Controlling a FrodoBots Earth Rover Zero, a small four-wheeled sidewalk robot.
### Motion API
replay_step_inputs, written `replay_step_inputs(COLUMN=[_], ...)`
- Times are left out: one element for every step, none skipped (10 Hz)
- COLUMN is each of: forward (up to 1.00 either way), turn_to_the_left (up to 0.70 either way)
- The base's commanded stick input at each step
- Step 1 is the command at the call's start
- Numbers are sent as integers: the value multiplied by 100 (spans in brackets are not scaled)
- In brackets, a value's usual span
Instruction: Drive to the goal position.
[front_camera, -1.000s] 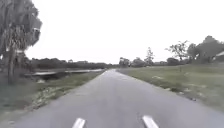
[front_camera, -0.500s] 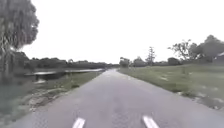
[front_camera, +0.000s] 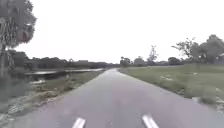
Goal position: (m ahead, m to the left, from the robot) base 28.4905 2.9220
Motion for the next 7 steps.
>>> replay_step_inputs(forward=[85,85,85,85,85,85,85], turn_to_the_left=[0,0,0,0,0,0,0])
